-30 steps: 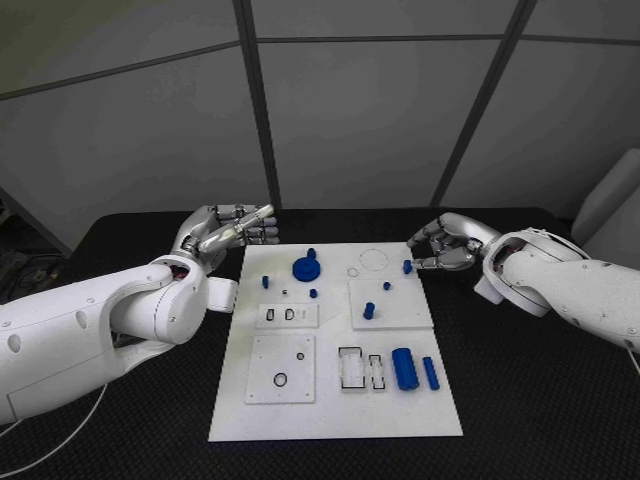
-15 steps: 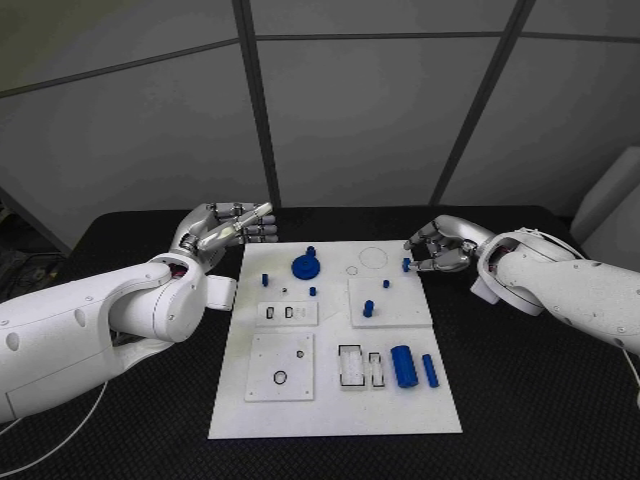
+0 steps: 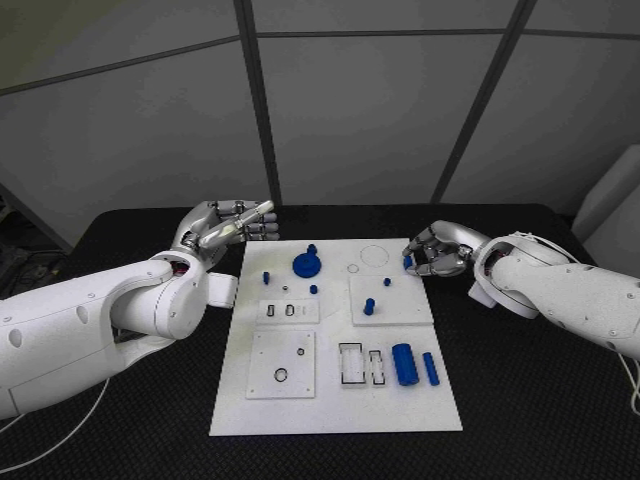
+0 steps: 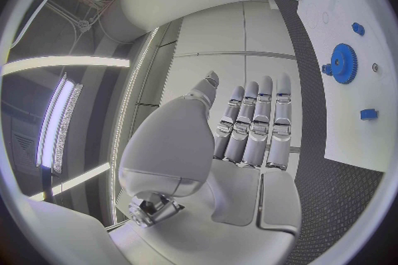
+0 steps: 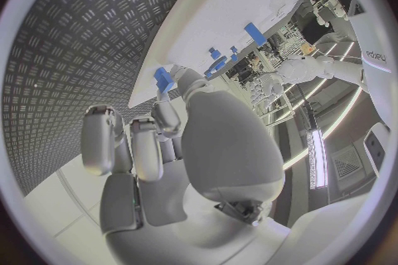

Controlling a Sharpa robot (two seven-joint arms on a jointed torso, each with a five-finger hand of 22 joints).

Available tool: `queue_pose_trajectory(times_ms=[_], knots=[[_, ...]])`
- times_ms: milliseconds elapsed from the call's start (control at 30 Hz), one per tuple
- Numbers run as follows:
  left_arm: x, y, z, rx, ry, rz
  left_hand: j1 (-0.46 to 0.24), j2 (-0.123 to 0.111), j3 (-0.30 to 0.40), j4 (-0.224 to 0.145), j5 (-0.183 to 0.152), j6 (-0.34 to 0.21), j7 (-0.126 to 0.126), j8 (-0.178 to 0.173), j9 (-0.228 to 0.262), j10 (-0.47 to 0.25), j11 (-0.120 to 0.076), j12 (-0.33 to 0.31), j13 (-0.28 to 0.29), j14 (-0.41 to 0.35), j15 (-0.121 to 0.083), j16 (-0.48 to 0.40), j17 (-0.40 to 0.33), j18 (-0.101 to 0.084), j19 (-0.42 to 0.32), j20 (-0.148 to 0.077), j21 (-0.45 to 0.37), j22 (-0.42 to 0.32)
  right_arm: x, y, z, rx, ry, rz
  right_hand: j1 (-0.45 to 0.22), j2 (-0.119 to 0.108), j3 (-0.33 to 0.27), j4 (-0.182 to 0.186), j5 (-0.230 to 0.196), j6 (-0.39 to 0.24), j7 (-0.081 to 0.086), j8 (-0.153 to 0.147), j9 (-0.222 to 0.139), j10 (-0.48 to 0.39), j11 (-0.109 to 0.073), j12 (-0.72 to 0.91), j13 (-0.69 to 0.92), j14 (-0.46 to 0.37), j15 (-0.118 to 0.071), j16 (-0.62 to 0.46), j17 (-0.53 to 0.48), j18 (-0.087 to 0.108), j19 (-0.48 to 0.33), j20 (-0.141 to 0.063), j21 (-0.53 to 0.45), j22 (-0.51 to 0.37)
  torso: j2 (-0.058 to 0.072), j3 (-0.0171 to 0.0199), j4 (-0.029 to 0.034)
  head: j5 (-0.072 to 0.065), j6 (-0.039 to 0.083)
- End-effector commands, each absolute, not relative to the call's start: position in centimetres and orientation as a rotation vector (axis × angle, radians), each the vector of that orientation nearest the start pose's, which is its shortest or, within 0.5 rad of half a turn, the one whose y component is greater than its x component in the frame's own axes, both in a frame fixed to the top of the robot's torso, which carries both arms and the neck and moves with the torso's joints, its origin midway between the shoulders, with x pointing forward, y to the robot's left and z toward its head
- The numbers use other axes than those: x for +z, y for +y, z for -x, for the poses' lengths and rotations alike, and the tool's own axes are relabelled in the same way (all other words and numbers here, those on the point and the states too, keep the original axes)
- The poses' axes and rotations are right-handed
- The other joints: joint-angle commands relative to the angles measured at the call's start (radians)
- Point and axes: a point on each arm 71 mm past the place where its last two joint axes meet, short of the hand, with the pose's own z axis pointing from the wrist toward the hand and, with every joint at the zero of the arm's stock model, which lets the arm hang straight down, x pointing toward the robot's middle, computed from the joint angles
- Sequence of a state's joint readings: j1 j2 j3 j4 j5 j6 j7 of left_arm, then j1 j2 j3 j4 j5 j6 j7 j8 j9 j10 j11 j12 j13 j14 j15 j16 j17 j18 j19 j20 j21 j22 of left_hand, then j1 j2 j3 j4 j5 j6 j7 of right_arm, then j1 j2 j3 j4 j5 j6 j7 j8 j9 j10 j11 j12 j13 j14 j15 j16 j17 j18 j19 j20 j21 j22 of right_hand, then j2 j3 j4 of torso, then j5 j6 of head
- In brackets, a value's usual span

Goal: Assemble the parts on the task board

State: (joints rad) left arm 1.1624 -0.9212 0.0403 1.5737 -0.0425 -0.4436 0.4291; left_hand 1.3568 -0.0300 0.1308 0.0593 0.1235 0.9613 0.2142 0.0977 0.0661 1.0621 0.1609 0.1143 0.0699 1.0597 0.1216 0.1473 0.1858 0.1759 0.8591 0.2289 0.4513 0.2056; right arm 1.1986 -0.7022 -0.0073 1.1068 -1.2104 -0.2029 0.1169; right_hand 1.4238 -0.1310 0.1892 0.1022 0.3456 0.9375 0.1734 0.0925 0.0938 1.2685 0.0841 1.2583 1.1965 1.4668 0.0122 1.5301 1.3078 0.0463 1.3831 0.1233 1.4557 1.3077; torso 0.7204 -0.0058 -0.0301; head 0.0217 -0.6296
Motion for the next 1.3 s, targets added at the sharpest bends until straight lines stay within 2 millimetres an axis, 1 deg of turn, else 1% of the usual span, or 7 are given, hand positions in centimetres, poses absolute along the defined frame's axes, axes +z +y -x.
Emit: queue_pose_trajectory(times_ms=[33,333,433,567,833,1033,1300], knots=[[-15.83,24.18,-48.6,-1.453,1.263,1.084,0.003,0.01,0.0,-0.008,-0.004,0.008,-0.001,-0.007,0.0,0.009,0.0,0.006,0.002,0.008,0.0,-0.004,0.001,0.006,-0.007,0.002,-0.002,-0.001,-20.21,-24.96,-55.42,0.687,1.744,-0.043,-0.001,0.01,-0.003,0.0,0.004,0.01,-0.002,0.006,0.002,0.011,0.0,0.007,0.002,0.085,0.001,0.002,0.185,0.006,0.007,0.002,0.005,0.043,0.0,0.0003,-0.0003,0.0,0.0],[-15.85,24.25,-48.64,-1.451,1.262,1.084,0.003,0.01,0.001,-0.009,-0.003,0.008,-0.001,-0.007,0.0,0.009,0.0,0.005,0.001,0.009,0.0,-0.004,0.001,0.006,-0.007,0.002,-0.002,-0.001,-20.29,-25.03,-55.56,0.677,1.741,-0.048,-0.002,0.013,-0.002,0.001,0.003,0.014,-0.003,0.008,0.002,0.013,0.0,0.009,0.004,0.084,0.001,0.002,0.184,0.005,0.01,0.002,0.006,0.046,0.0,0.001,-0.0008,0.001,-0.001],[-15.86,24.26,-48.66,-1.45,1.262,1.084,0.003,0.01,0.001,-0.009,-0.003,0.008,-0.001,-0.007,0.0,0.009,0.0,0.005,0.001,0.009,0.0,-0.004,0.001,0.006,-0.007,0.002,-0.002,-0.001,-20.29,-24.99,-55.6,0.675,1.74,-0.049,-0.004,0.017,-0.001,0.003,0.002,0.017,-0.003,0.009,0.002,0.016,0.0,0.011,0.006,0.084,0.0,0.001,0.183,0.005,0.011,0.002,0.007,0.048,0.0,0.0012,-0.0007,0.001,-0.002],[-15.87,24.25,-48.67,-1.451,1.263,1.084,0.003,0.01,0.001,-0.009,-0.003,0.008,-0.001,-0.008,0.0,0.009,0.0,0.005,0.001,0.009,0.0,-0.004,0.002,0.006,-0.007,0.002,-0.002,-0.001,-20.31,-24.94,-55.67,0.673,1.738,-0.051,-0.007,0.02,-0.001,0.005,0.001,0.021,-0.004,0.011,0.002,0.018,-0.001,0.013,0.008,0.084,0.0,0.001,0.183,0.005,0.013,0.002,0.008,0.049,0.0,0.0006,-0.0004,0.0,-0.004],[-15.88,24.22,-48.68,-1.452,1.265,1.085,0.003,0.011,0.001,-0.009,-0.003,0.008,-0.001,-0.008,0.0,0.009,0.0,0.004,0.001,0.009,0.0,-0.004,0.002,0.006,-0.007,0.002,-0.002,-0.001,-20.34,-24.72,-55.81,0.67,1.733,-0.054,-0.012,0.028,0.0,0.009,-0.002,0.039,-0.008,0.02,0.004,0.028,-0.005,0.022,0.018,0.084,-0.003,0.0,0.18,0.003,0.018,0.0,0.011,0.054,-0.001,0.0007,0.0001,0.001,-0.003],[-15.88,24.17,-48.68,-1.453,1.266,1.085,0.002,0.011,0.001,-0.009,-0.003,0.007,-0.001,-0.008,0.0,0.009,0.0,0.004,0.001,0.009,0.0,-0.004,0.002,0.006,-0.008,0.002,-0.002,-0.001,-20.38,-24.34,-55.91,0.672,1.73,-0.054,-0.011,0.036,0.004,0.01,-0.004,0.061,-0.015,0.033,0.006,0.04,-0.01,0.034,0.03,0.084,-0.007,-0.001,0.18,0.002,0.023,-0.004,0.014,0.061,0.0,0.0009,0.0002,0.001,-0.003],[-15.88,24.2,-48.66,-1.453,1.267,1.086,0.002,0.011,0.001,-0.009,-0.003,0.007,-0.001,-0.008,0.0,0.009,0.0,0.004,0.001,0.009,0.0,-0.004,0.002,0.006,-0.008,0.002,-0.002,-0.001,-20.4,-24.29,-55.98,0.665,1.725,-0.061,-0.004,0.054,0.014,0.005,-0.01,0.105,-0.033,0.062,0.016,0.047,-0.026,0.038,0.037,0.084,-0.02,-0.001,0.18,0.001,0.028,-0.014,0.016,0.066,-0.001,0.0012,-0.0005,0.001,-0.002]])
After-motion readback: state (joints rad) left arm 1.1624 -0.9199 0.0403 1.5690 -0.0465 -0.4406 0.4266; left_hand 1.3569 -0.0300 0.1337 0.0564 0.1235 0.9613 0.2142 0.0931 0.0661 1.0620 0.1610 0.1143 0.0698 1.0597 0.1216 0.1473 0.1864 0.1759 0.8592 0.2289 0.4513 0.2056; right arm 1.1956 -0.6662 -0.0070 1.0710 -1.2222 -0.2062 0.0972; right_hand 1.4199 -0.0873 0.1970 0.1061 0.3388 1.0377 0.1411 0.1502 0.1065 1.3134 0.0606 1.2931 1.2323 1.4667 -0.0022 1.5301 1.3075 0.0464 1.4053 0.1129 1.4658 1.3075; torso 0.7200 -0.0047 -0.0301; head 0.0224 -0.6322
